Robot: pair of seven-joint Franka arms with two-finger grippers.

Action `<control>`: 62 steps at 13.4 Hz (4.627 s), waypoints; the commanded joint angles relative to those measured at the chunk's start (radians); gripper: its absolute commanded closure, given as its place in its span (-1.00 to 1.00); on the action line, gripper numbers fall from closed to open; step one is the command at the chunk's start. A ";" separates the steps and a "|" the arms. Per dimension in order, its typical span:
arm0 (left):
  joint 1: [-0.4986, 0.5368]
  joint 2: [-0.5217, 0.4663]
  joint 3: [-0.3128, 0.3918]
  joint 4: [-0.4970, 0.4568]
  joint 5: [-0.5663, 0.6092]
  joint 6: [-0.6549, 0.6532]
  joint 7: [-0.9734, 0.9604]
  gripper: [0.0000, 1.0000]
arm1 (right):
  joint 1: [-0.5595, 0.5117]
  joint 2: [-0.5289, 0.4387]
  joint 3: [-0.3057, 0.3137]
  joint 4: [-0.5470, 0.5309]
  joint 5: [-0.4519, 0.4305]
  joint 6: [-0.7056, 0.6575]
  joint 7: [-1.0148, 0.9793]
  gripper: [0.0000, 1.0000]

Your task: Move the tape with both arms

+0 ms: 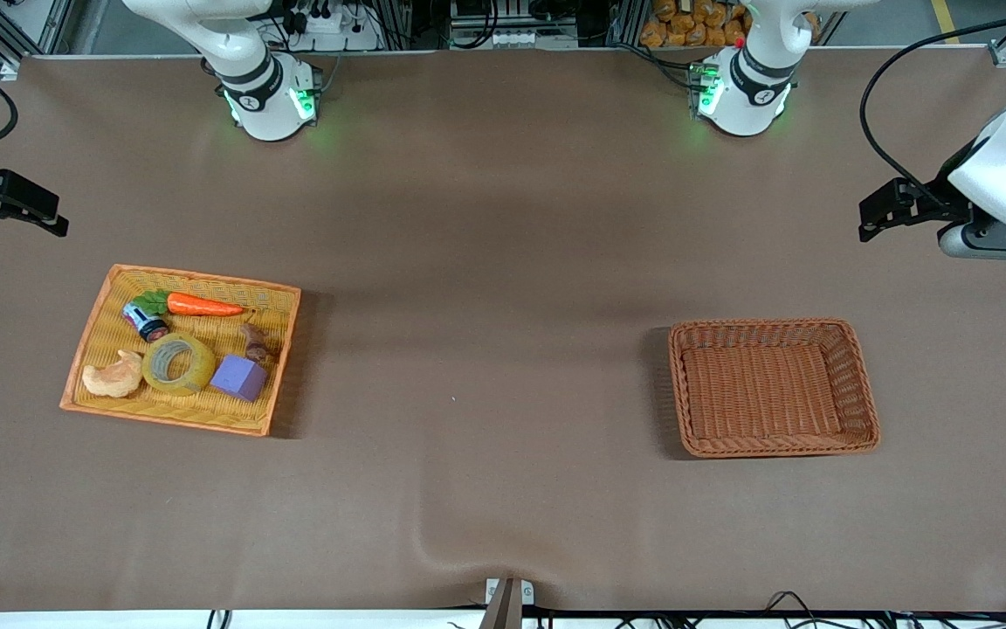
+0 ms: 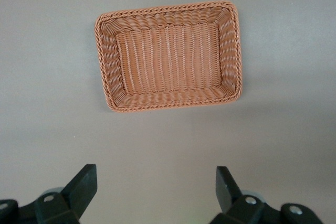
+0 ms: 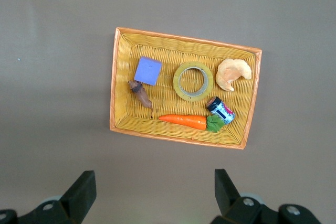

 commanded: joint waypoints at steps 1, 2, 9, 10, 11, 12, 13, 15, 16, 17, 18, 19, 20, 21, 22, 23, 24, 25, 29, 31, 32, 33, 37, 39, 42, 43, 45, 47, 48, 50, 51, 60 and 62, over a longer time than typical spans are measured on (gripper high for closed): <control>0.008 0.003 -0.001 0.016 -0.012 -0.018 0.032 -1.00 | 0.003 0.014 0.001 0.029 -0.003 -0.018 0.020 -1.00; 0.007 0.005 -0.001 0.022 -0.013 -0.018 0.030 -1.00 | 0.004 0.015 0.001 0.027 -0.003 -0.018 0.022 -1.00; -0.002 0.008 -0.002 0.026 -0.006 -0.018 0.028 -1.00 | 0.011 0.025 0.003 0.027 -0.003 -0.010 0.023 -1.00; -0.007 0.009 -0.004 0.026 -0.003 -0.018 0.028 -1.00 | 0.009 0.025 0.003 0.027 -0.003 -0.010 0.023 -1.00; -0.009 0.009 -0.007 0.026 0.011 -0.018 0.028 -1.00 | 0.011 0.025 0.003 0.023 -0.003 -0.013 0.022 -1.00; -0.009 0.018 -0.008 0.026 0.011 -0.018 0.028 -1.00 | 0.009 0.023 0.003 0.006 -0.003 -0.010 0.022 -1.00; -0.006 0.021 -0.010 0.026 0.011 -0.019 0.030 -1.00 | 0.011 0.023 0.003 0.000 -0.003 -0.005 0.022 -1.00; -0.006 0.024 -0.011 0.020 0.011 -0.019 0.034 -1.00 | 0.014 0.023 0.004 -0.016 -0.003 0.016 0.022 -1.00; -0.006 0.034 -0.011 0.018 0.011 -0.019 0.034 -1.00 | 0.021 0.020 0.004 -0.025 -0.002 0.030 0.022 -1.00; -0.009 0.046 -0.011 0.016 0.011 -0.019 0.033 -1.00 | 0.024 0.018 0.004 -0.039 -0.002 0.047 0.022 -1.00; -0.010 0.052 -0.011 0.015 0.011 -0.019 0.033 -1.00 | 0.024 0.015 0.004 -0.063 -0.002 0.073 0.022 -1.00; -0.010 0.064 -0.011 0.013 0.011 -0.019 0.033 -1.00 | 0.023 0.011 0.004 -0.113 -0.003 0.118 0.011 -1.00; -0.010 0.073 -0.011 0.013 0.011 -0.019 0.033 -1.00 | 0.027 0.011 0.004 -0.156 -0.005 0.149 0.006 -1.00; -0.010 0.080 -0.011 0.013 0.011 -0.019 0.033 -1.00 | 0.034 0.011 0.006 -0.205 -0.005 0.189 0.006 -1.00; -0.009 0.087 -0.011 0.013 0.011 -0.018 0.033 -1.00 | 0.034 0.008 0.006 -0.265 -0.005 0.247 0.003 -1.00; -0.009 0.092 -0.011 0.013 0.011 -0.018 0.033 -1.00 | 0.032 0.005 0.004 -0.328 -0.005 0.318 -0.017 -1.00; -0.009 0.095 -0.011 0.012 0.011 -0.016 0.033 -1.00 | 0.032 0.003 0.003 -0.386 -0.008 0.382 -0.032 -1.00; -0.009 0.103 -0.011 0.012 0.011 -0.016 0.033 -1.00 | 0.024 -0.002 0.003 -0.449 -0.008 0.451 -0.049 -1.00; -0.010 0.115 -0.011 0.012 0.011 -0.013 0.033 -1.00 | -0.012 0.066 -0.002 -0.646 -0.023 0.793 -0.077 -1.00; -0.007 0.113 -0.011 0.012 0.011 -0.011 0.033 -1.00 | -0.026 0.148 0.000 -0.649 -0.023 0.875 -0.107 -1.00; -0.007 0.115 -0.011 0.012 0.011 -0.011 0.033 -1.00 | -0.028 0.191 -0.002 -0.648 -0.023 0.922 -0.112 -1.00; -0.007 0.115 -0.011 0.012 0.011 -0.010 0.033 -1.00 | -0.034 0.234 -0.003 -0.646 -0.025 0.970 -0.115 -1.00; -0.007 0.115 -0.011 0.012 0.011 -0.010 0.033 -1.00 | -0.057 0.333 -0.002 -0.648 -0.026 1.059 -0.118 -1.00; -0.009 0.115 -0.011 0.012 0.011 -0.010 0.033 -1.00 | -0.078 0.382 -0.002 -0.648 -0.032 1.120 -0.168 -1.00; -0.010 0.113 -0.011 0.023 0.020 -0.007 0.030 -1.00 | -0.094 0.399 0.000 -0.658 -0.031 1.154 -0.182 -0.53; -0.010 0.113 -0.011 0.023 0.033 -0.004 0.030 -1.00 | -0.091 0.394 0.000 -0.660 -0.031 1.150 -0.181 -0.12; -0.009 0.110 -0.011 0.024 0.037 -0.001 0.028 -1.00 | -0.091 0.394 0.001 -0.662 -0.028 1.151 -0.179 0.70; -0.009 0.110 -0.013 0.023 0.036 -0.001 0.027 -1.00 | -0.088 0.387 0.001 -0.662 -0.028 1.147 -0.175 0.97; -0.009 0.110 -0.013 0.021 0.036 -0.001 0.027 -1.00 | -0.081 0.371 0.003 -0.659 -0.028 1.115 -0.169 1.00; -0.009 0.115 -0.018 0.016 0.034 0.002 0.027 -1.00 | -0.077 0.306 0.007 -0.613 -0.017 0.947 -0.152 1.00; -0.010 0.117 -0.018 0.012 0.033 0.013 0.023 -1.00 | -0.059 0.267 0.009 -0.578 -0.017 0.836 -0.132 1.00; -0.019 0.202 -0.030 -0.141 -0.019 0.301 -0.056 -1.00 | 0.311 0.242 0.016 -0.162 0.083 0.380 0.463 1.00; -0.030 0.259 -0.041 -0.143 -0.019 0.370 -0.107 -1.00 | 0.420 0.328 0.016 -0.107 0.140 0.430 0.595 1.00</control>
